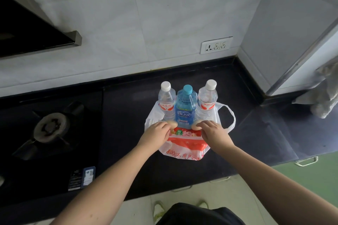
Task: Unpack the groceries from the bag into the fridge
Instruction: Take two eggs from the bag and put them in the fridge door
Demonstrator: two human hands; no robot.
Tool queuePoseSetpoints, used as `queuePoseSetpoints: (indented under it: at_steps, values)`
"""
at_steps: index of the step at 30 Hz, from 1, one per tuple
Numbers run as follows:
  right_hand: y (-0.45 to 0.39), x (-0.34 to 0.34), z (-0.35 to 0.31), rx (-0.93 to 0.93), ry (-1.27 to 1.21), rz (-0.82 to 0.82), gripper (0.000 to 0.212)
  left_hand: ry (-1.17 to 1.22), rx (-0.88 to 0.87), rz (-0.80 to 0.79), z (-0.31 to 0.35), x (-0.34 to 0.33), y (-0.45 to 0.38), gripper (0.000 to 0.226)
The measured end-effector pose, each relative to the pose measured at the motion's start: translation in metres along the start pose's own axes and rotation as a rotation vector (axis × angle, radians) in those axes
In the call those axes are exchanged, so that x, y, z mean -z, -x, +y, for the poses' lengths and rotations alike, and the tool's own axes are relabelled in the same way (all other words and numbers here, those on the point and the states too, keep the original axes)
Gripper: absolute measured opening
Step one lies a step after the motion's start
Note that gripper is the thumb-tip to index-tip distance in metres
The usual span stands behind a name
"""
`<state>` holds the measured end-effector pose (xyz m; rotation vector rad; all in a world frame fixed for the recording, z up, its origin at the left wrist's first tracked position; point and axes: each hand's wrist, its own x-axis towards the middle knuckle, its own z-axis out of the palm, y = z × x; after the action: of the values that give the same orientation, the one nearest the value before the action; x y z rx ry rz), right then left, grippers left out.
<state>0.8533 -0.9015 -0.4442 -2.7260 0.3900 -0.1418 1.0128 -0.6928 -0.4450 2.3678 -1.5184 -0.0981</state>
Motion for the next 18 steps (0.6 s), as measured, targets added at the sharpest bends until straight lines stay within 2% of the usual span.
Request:
queuePoseSetpoints:
  at_steps: [4,9,14,18]
  values:
    - [-0.014,-0.002,-0.006,-0.031,0.074,-0.107,0.038,-0.02,0.146,-0.082,0.0,-0.006,-0.01,0.032]
    - [-0.02,-0.007,-0.006,-0.086,0.161,-0.217,0.045,-0.016,0.202,-0.155,-0.001,-0.014,-0.018,0.042]
    - [-0.022,-0.011,-0.007,-0.051,0.274,-0.246,0.047,-0.012,0.22,-0.168,-0.003,-0.018,-0.024,0.041]
    - [-0.025,-0.01,-0.01,-0.102,0.299,-0.261,0.049,-0.017,0.248,-0.178,0.0,-0.02,-0.028,0.041]
